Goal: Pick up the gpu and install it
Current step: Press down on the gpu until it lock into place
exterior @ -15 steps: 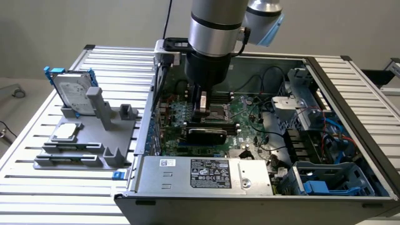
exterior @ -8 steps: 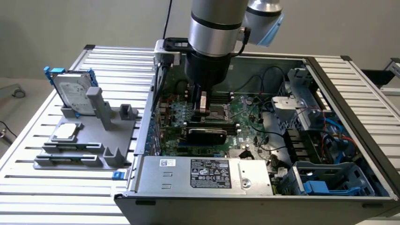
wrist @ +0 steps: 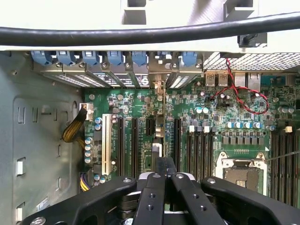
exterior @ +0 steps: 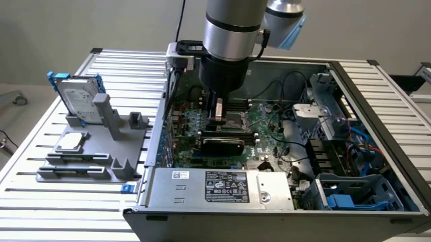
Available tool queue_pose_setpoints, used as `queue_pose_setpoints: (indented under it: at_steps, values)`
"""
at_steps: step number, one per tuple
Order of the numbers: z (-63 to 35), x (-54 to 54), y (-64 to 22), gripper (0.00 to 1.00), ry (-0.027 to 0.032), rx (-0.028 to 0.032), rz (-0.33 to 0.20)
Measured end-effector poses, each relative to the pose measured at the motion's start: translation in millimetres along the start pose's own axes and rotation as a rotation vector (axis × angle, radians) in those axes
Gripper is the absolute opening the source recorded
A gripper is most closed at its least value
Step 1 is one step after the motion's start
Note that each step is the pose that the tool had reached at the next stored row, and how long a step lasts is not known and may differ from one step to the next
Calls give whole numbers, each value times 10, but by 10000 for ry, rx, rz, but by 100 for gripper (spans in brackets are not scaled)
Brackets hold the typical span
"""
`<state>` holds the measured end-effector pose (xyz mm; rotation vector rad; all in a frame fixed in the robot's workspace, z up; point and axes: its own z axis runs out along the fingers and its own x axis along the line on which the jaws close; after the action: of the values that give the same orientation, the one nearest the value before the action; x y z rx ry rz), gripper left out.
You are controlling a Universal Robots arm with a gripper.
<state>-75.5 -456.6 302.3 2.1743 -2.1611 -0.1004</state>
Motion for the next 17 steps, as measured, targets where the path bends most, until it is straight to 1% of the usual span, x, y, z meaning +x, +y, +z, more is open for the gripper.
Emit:
queue_pose_setpoints:
  at_steps: [6, 7, 8, 9, 14, 17]
  values:
    - [0, 0, 0, 11, 1, 0, 0]
    - [11, 0, 3, 11, 1, 12, 0]
    - [27, -2, 10, 11, 2, 44, 0]
    - [46, -2, 15, 11, 2, 61, 0]
    - [141, -6, 37, 11, 0, 129, 0]
    - [190, -22, 49, 11, 3, 223, 1]
